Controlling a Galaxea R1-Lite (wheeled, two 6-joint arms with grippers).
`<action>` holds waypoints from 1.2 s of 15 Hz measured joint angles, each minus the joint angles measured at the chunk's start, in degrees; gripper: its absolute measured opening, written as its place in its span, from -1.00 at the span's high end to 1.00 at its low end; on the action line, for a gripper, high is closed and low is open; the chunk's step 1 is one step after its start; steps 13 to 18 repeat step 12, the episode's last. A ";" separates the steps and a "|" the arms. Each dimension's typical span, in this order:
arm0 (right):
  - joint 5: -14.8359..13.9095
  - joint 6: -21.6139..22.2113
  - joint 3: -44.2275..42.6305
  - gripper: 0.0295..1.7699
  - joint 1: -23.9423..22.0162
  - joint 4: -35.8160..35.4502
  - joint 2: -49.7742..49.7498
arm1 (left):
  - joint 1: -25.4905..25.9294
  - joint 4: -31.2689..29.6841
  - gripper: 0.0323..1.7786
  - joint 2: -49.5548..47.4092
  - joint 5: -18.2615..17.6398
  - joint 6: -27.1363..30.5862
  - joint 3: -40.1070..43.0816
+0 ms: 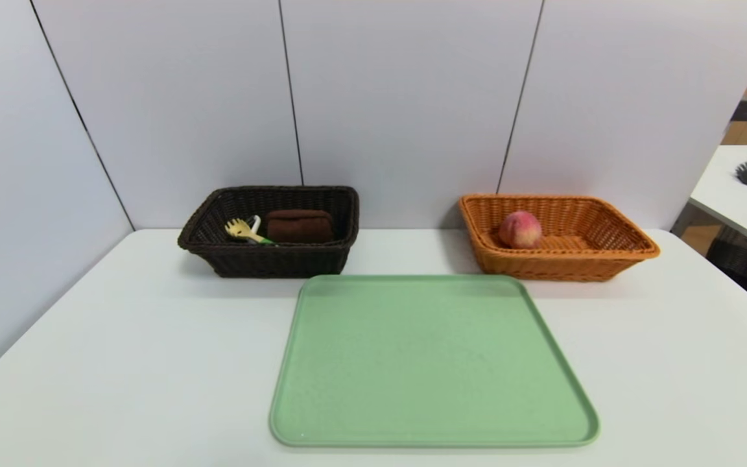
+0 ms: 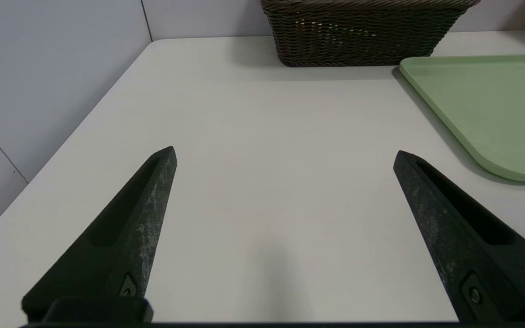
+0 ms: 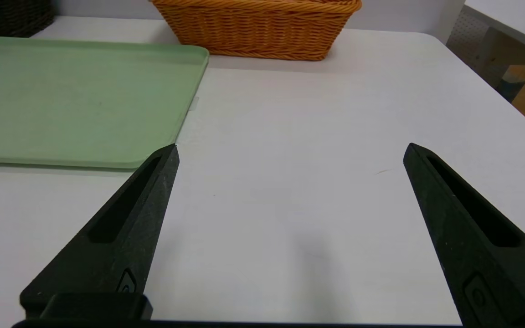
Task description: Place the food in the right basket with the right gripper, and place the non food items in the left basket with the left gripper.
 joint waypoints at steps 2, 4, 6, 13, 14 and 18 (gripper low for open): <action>0.00 0.46 0.00 -0.92 -0.02 0.00 0.00 | 0.00 -0.09 -0.90 0.00 -0.02 0.02 0.00; 0.02 0.57 0.00 -0.92 -0.02 -0.02 0.00 | 0.00 -0.11 -0.90 0.02 -0.02 0.02 0.00; 0.05 0.61 0.00 -0.92 0.00 -0.07 0.00 | 0.00 -0.13 -0.90 0.02 0.00 0.02 0.00; -0.95 1.12 0.00 -0.92 -0.02 -0.11 0.00 | 0.00 -0.13 -0.90 0.02 -0.02 0.00 -0.02; -0.95 1.12 0.00 -0.92 -0.02 -0.11 0.00 | 0.00 -0.13 -0.90 0.02 -0.02 0.00 -0.02; -0.95 1.12 0.00 -0.92 -0.02 -0.11 0.00 | 0.00 -0.13 -0.90 0.02 -0.02 0.00 -0.02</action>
